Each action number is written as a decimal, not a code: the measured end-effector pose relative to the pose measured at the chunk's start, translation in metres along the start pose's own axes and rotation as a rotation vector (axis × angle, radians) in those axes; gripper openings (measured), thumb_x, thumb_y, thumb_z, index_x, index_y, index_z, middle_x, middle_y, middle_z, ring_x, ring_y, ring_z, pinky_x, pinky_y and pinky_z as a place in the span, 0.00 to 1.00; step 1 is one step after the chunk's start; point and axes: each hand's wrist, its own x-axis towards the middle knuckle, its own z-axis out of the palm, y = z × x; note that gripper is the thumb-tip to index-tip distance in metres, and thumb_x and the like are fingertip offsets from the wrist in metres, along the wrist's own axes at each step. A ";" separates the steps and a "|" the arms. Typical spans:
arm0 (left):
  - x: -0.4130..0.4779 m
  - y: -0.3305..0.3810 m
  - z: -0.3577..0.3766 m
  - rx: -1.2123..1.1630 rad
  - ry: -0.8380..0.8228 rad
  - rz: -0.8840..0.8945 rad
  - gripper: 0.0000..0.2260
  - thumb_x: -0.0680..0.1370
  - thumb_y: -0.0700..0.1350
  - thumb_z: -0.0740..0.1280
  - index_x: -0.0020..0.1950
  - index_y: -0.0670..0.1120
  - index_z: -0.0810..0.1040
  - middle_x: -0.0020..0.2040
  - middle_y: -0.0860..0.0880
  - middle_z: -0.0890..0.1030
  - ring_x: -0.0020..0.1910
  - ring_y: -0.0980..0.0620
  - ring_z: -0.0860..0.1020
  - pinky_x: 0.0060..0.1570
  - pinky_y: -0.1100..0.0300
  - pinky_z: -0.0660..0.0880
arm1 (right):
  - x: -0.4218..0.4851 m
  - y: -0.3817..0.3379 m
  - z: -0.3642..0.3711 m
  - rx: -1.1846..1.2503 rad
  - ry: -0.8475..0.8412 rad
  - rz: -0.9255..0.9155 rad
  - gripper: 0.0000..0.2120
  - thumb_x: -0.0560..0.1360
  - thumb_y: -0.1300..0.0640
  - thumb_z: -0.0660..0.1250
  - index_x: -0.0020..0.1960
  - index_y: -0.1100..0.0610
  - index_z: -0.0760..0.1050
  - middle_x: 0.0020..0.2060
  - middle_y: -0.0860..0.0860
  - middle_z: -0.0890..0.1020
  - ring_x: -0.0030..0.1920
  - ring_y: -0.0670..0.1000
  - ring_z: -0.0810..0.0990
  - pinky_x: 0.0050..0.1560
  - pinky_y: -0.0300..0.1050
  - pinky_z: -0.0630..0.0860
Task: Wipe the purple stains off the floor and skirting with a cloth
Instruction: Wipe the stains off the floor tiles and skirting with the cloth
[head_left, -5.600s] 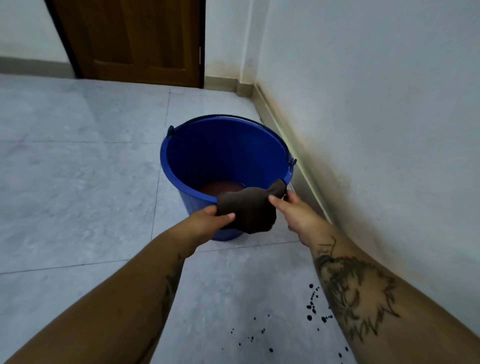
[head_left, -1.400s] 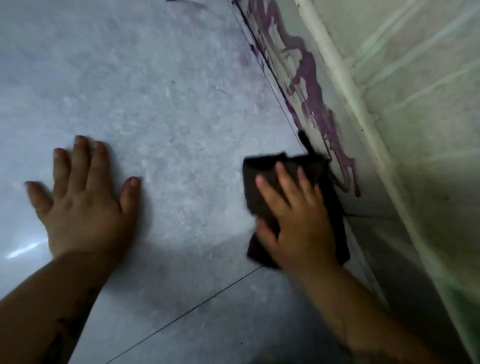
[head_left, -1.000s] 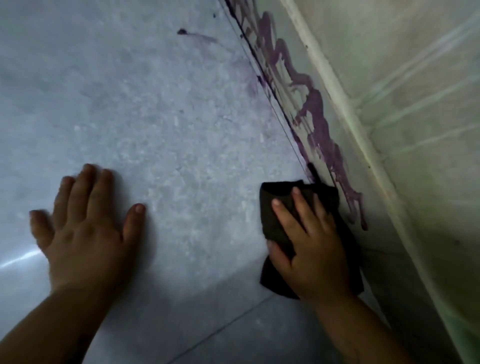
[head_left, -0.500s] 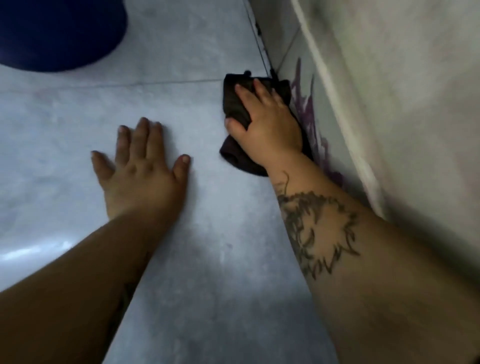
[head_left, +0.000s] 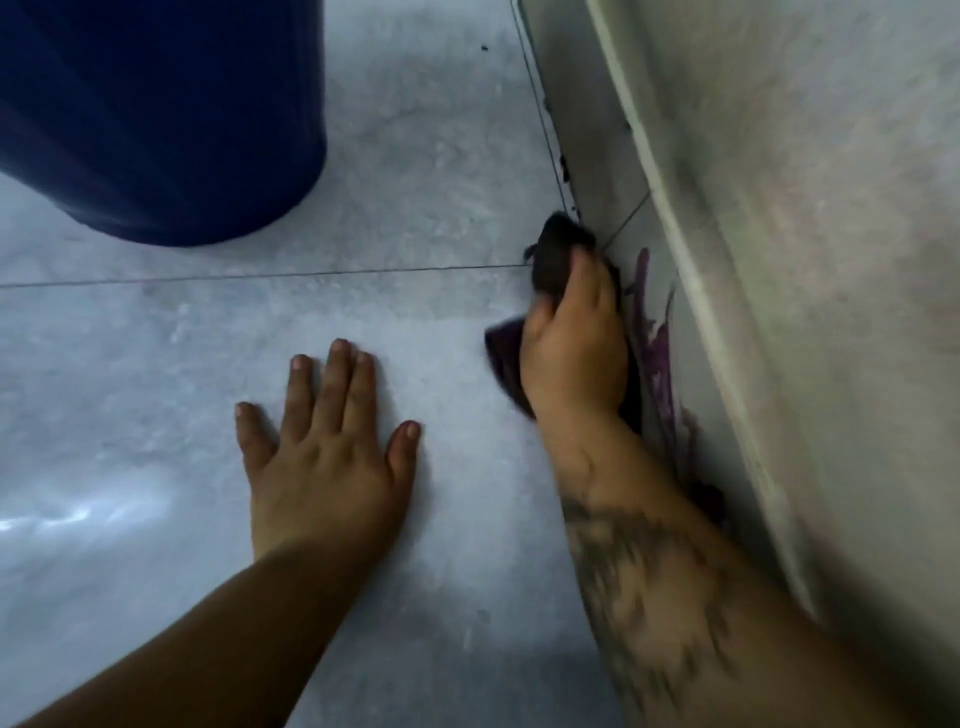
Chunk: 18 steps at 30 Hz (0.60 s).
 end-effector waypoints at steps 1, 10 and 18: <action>0.000 0.000 0.001 0.001 0.000 -0.001 0.31 0.77 0.66 0.33 0.77 0.55 0.33 0.78 0.55 0.35 0.77 0.53 0.33 0.74 0.41 0.37 | 0.025 -0.013 0.012 0.049 0.003 0.049 0.26 0.78 0.56 0.61 0.75 0.57 0.62 0.74 0.57 0.66 0.71 0.58 0.69 0.67 0.50 0.68; 0.001 0.000 -0.001 -0.006 -0.028 -0.004 0.31 0.77 0.65 0.33 0.77 0.54 0.30 0.76 0.55 0.29 0.76 0.52 0.30 0.74 0.40 0.35 | -0.044 0.003 -0.015 -0.232 -0.210 -0.262 0.22 0.69 0.51 0.59 0.62 0.53 0.75 0.64 0.56 0.76 0.62 0.62 0.73 0.58 0.54 0.75; 0.001 0.002 -0.005 0.004 -0.049 -0.014 0.31 0.76 0.66 0.32 0.76 0.55 0.28 0.76 0.56 0.28 0.75 0.52 0.28 0.72 0.43 0.30 | 0.000 -0.007 -0.010 -0.332 -0.205 -0.200 0.22 0.73 0.53 0.63 0.67 0.51 0.73 0.67 0.58 0.72 0.62 0.62 0.70 0.59 0.53 0.71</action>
